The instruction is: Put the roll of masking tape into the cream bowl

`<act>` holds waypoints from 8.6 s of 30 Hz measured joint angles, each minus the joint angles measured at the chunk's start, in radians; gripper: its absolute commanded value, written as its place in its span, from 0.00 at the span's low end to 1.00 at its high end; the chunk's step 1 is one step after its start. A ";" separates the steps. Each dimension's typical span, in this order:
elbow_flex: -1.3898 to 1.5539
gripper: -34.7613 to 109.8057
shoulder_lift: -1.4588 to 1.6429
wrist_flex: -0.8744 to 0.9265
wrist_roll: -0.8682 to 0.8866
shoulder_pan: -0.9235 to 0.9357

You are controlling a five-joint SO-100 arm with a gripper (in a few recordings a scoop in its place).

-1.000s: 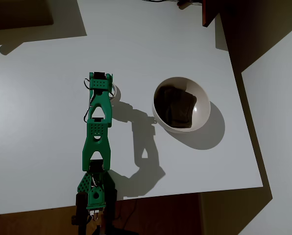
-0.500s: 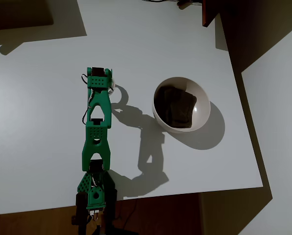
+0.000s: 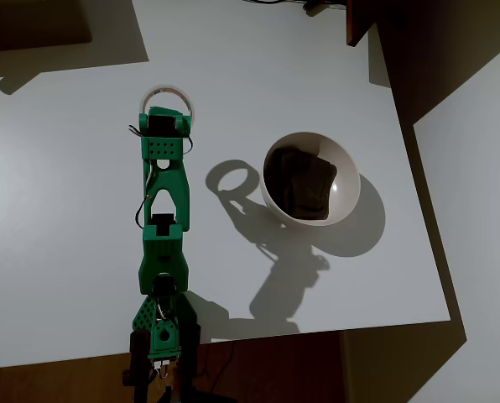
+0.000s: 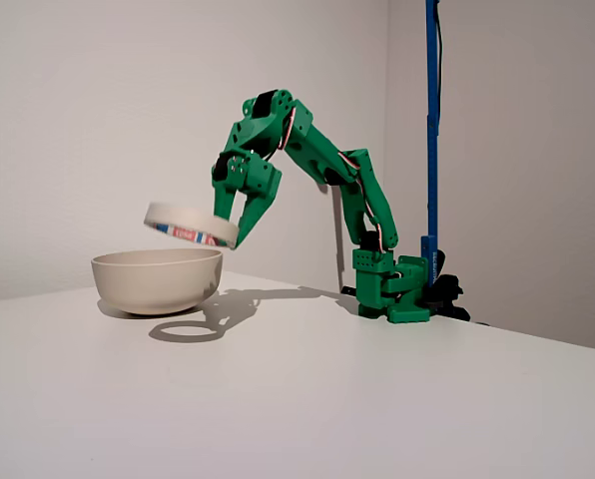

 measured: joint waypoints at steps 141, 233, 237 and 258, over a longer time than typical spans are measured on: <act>-0.041 0.18 0.265 0.150 -0.150 0.014; 2.244 0.18 2.111 -0.250 -0.209 -0.037; 2.244 0.18 2.111 -0.250 -0.209 -0.037; 2.244 0.18 2.111 -0.250 -0.199 -0.035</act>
